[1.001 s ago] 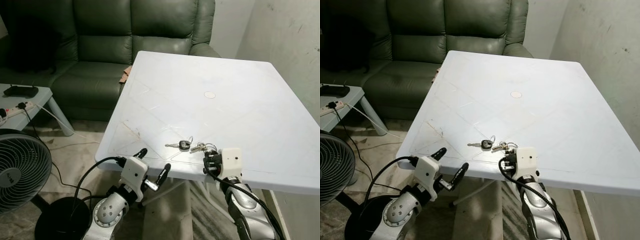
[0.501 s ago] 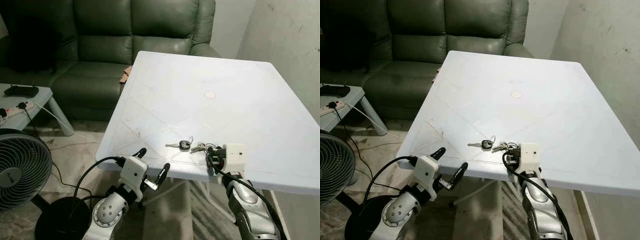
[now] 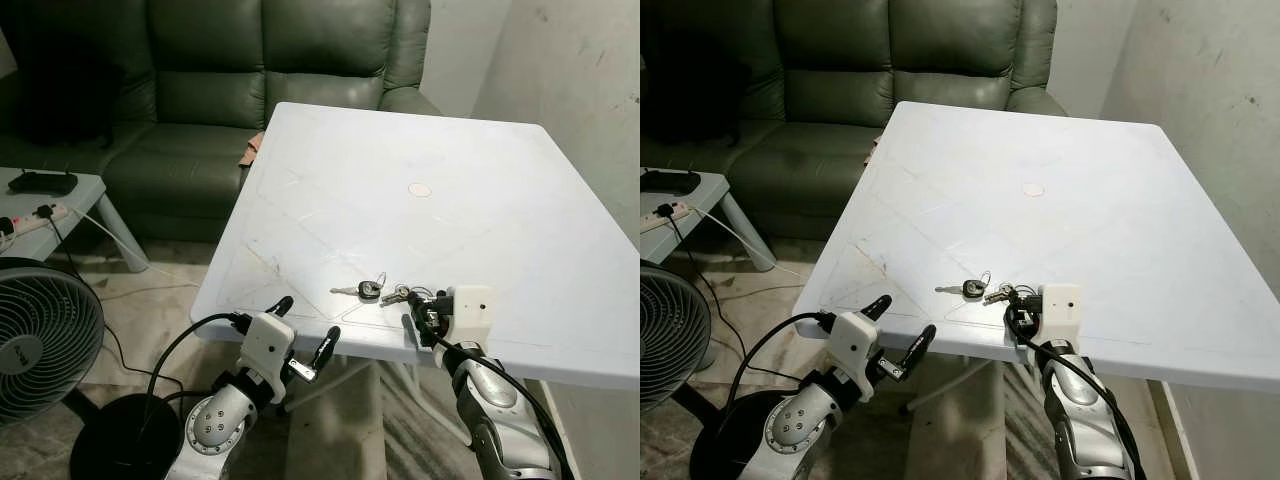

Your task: Hang keys on a hook

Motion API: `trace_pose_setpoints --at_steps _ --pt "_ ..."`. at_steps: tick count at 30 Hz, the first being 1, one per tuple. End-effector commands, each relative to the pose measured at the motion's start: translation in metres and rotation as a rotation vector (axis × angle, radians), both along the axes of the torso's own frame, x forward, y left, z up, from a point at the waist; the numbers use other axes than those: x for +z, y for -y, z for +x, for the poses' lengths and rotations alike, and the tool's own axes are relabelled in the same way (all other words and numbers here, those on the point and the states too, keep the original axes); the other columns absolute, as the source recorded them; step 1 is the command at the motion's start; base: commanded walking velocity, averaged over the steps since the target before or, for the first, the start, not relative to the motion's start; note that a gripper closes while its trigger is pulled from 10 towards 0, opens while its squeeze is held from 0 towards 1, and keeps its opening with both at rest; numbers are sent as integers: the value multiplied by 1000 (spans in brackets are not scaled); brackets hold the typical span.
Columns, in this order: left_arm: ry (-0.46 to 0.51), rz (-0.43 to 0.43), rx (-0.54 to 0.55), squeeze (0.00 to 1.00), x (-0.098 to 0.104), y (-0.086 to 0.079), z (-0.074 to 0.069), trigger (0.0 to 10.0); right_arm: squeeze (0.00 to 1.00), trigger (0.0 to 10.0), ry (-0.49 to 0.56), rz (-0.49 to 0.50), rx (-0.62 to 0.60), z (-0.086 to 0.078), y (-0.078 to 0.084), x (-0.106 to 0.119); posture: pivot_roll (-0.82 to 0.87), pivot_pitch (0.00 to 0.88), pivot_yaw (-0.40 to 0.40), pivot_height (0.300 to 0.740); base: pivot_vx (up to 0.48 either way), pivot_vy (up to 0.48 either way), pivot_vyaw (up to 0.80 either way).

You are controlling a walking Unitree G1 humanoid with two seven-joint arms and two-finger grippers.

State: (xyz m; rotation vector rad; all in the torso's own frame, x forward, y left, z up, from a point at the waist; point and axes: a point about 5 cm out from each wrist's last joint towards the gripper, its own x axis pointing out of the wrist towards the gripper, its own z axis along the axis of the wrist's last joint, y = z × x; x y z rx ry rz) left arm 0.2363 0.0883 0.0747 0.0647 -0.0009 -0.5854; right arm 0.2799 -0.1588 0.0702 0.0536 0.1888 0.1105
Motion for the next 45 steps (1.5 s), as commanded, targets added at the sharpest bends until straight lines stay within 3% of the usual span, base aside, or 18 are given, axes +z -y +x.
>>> trace_pose_setpoints --at_steps 1,5,6,20,32,33,34,36,37,41,42,45 --pt "10 5 3 0 3 0 0 10000 1000 10000 12 1 11 1 -1 3 -14 0 -20 740 0 0 0" --pt "9 5 3 0 3 0 0 10000 1000 10000 -43 -54 -14 2 -3 -2 -14 0 -21 740 0 0 0" --pt "9 6 4 0 3 0 0 10000 0 10000 -46 -76 -10 3 -5 -3 -13 0 -21 740 0 0 0" --pt "7 6 5 0 3 0 -1 10000 0 10000 -34 -78 -47 6 -12 0 -14 0 -20 740 0 0 0" --pt "4 8 6 0 2 0 -1 10000 0 10000 -38 -158 -90 9 -18 -5 -11 0 -20 740 0 0 0" --pt "4 9 6 0 2 0 -1 10000 0 9333 -37 -169 -93 9 -18 -6 -10 0 -21 740 0 0 0" --pt "4 9 6 0 2 0 -1 10000 0 8000 -35 -179 -97 9 -18 -6 -10 0 -22 740 0 0 0" --pt "5 10 8 0 3 1 -1 10000 0 8000 -41 -187 -102 9 -17 -7 -10 0 -21 740 0 0 0" --pt "5 10 9 0 2 1 -1 10000 0 3961 -39 -193 -104 9 -17 -7 -10 0 -23 740 0 0 0" --pt "6 10 8 0 2 1 0 10000 0 4000 -37 -206 -111 10 -16 -7 -11 0 -24 740 0 0 0" --pt "6 11 10 0 2 1 0 10000 0 2745 -37 -207 -112 10 -17 -8 -11 0 -24 740 0 0 0" --pt "8 10 13 0 2 1 0 10000 0 2824 -32 -212 -114 10 -16 -8 -8 0 -26 740 0 0 0"
